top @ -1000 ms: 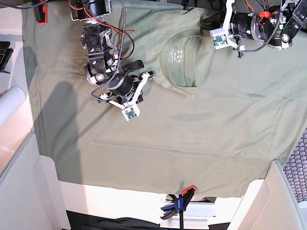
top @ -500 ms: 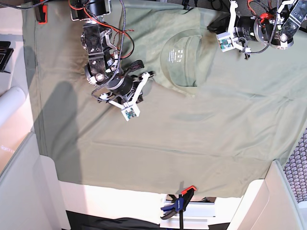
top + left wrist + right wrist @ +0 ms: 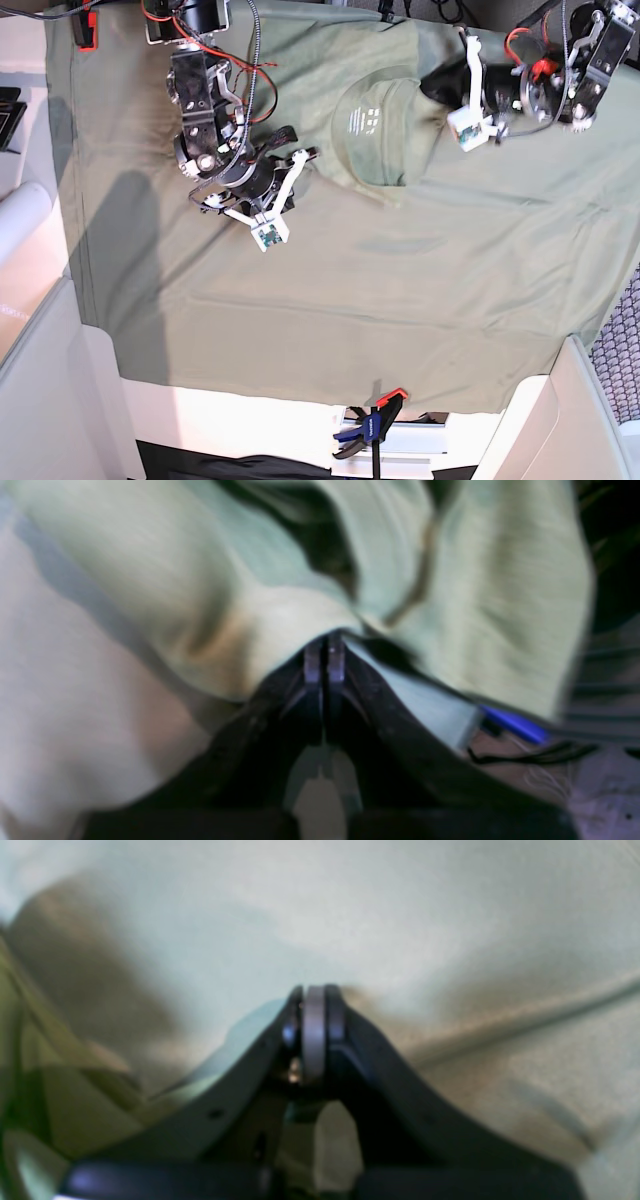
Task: Fold the T-shirt properly
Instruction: 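Hold the shirt with the right gripper while the left gripper repositions, then fold the shirt's hem end over toward the collar with the left gripper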
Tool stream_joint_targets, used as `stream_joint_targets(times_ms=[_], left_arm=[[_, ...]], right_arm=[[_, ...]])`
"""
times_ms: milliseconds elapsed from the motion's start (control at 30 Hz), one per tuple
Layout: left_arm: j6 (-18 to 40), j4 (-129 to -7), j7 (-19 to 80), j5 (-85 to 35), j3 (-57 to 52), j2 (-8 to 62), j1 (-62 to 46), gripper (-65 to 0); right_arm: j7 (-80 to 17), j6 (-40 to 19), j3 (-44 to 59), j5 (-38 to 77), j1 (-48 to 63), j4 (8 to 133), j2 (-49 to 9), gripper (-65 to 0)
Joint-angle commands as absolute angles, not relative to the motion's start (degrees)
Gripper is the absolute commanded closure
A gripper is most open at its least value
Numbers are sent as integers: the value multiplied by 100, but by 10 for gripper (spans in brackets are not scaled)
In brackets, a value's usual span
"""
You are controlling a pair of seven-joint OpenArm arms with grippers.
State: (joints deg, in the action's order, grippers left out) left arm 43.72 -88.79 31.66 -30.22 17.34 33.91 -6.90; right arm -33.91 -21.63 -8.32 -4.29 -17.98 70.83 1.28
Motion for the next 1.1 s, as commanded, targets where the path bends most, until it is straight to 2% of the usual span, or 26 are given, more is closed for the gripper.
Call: stream_joint_targets(times_ms=[0, 300, 567, 833, 1067], left_arm=[[4000, -8737, 3474, -2543, 1723, 3492, -464, 0], [4000, -7588, 3354, -2539, 2473, 3492, 926, 0], [4000, -6943, 2790, -2012, 3269, 3457, 2051, 0], [4000, -6042, 2637, -1638, 3795, 2692, 3004, 0], [4000, -5739, 2508, -1529, 3859, 2272, 3225, 0]], right_arm=[[-3310, -2174, -825, -408, -1949, 7179, 121, 0], [-3367, -2171, -825, -410, -1949, 7297, 78, 0], [-3793, -2171, -825, -410, -1931, 7452, 75, 0], [-4117, -2169, -825, -403, -1321, 8416, 82, 0], [-4160, -2169, -825, -266, -364, 9144, 191, 0]])
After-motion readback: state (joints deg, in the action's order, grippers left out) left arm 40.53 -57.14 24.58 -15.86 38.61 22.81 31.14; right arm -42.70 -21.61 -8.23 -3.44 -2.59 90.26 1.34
